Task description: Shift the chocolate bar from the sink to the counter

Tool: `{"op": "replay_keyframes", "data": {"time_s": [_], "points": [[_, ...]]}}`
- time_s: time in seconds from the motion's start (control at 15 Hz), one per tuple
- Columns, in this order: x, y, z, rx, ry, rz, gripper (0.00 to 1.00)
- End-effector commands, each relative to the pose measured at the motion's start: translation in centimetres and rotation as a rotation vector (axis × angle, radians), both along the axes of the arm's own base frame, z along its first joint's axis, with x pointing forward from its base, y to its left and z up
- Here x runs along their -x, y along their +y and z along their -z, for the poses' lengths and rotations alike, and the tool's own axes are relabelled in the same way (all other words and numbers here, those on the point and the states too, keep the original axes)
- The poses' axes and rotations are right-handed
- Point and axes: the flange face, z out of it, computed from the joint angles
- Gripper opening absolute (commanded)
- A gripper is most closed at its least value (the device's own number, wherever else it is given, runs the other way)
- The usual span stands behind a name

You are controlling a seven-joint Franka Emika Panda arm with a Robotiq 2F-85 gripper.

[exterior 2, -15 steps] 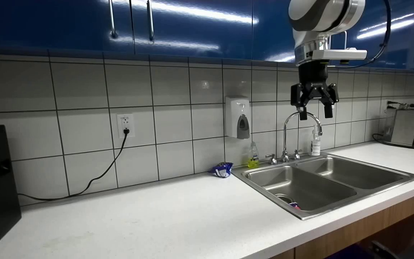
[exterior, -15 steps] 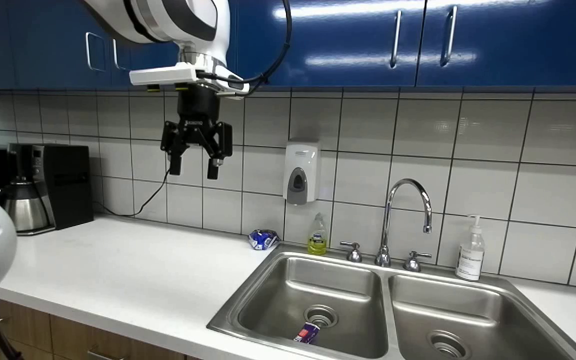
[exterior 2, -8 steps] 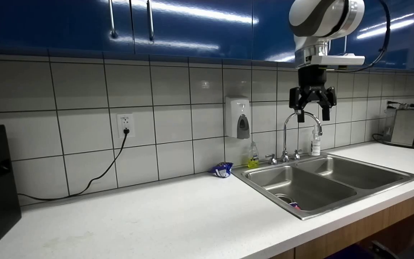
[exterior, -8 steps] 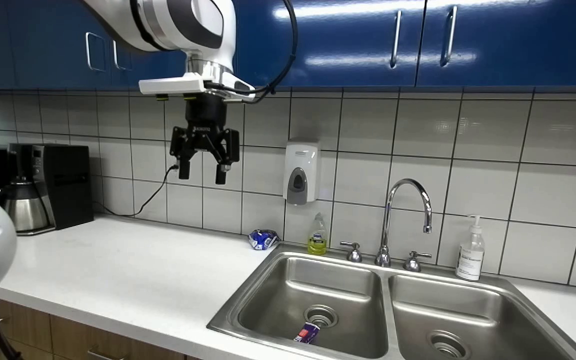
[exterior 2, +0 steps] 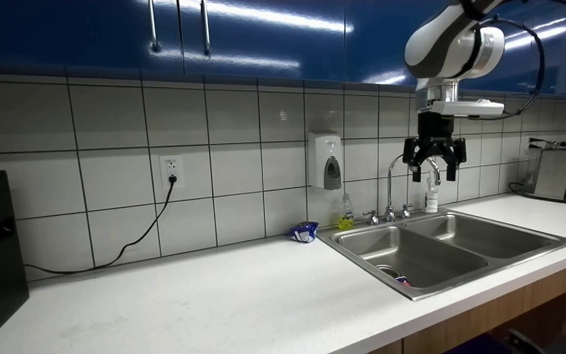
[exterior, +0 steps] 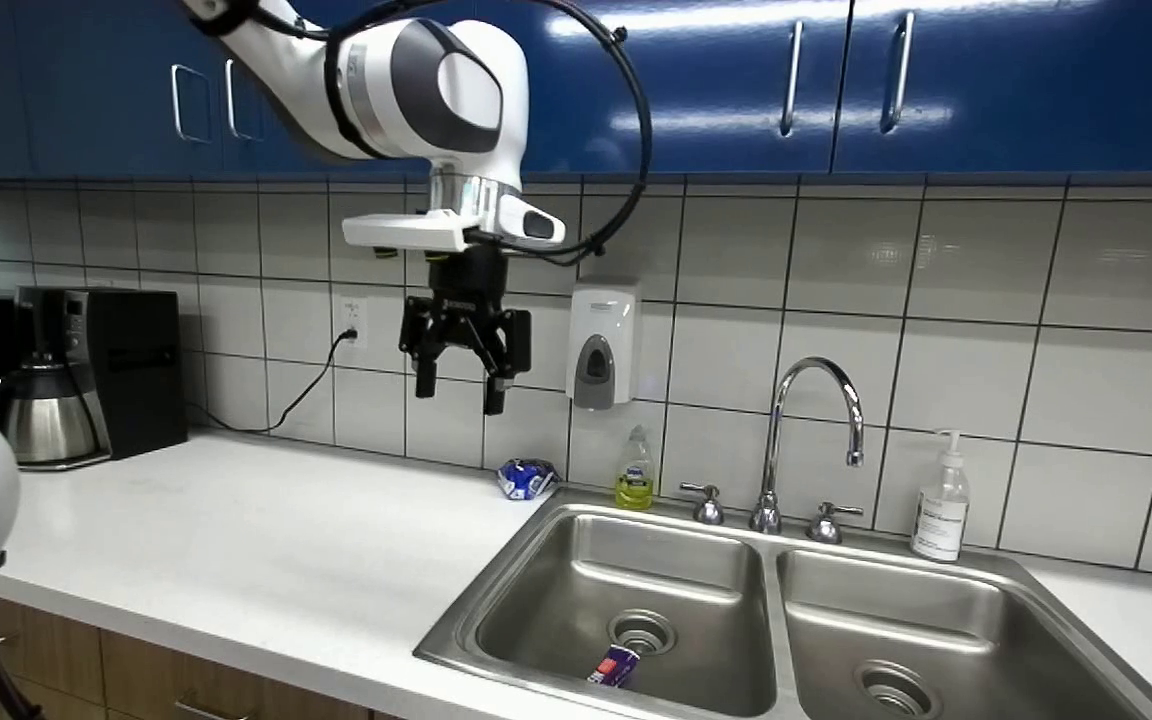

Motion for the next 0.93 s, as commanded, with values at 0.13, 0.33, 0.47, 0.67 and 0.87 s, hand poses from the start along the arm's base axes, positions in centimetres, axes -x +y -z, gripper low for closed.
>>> {"op": "replay_keyframes", "data": {"time_s": [0.13,0.33,0.47,0.67,0.87], "points": [[-2.4,-5.4,5.0,0.015,-0.004,0.044,1.00],[-3.9,-7.6,8.3,0.030,-0.005,0.067,1.00],[-5.1,-8.7,10.7,0.041,-0.005,0.076,1.00],[-7.1,-10.0,14.1,0.064,0.001,0.088,1.00],[-9.1,-11.0,17.4,0.079,0.008,0.095,1.00]]}}
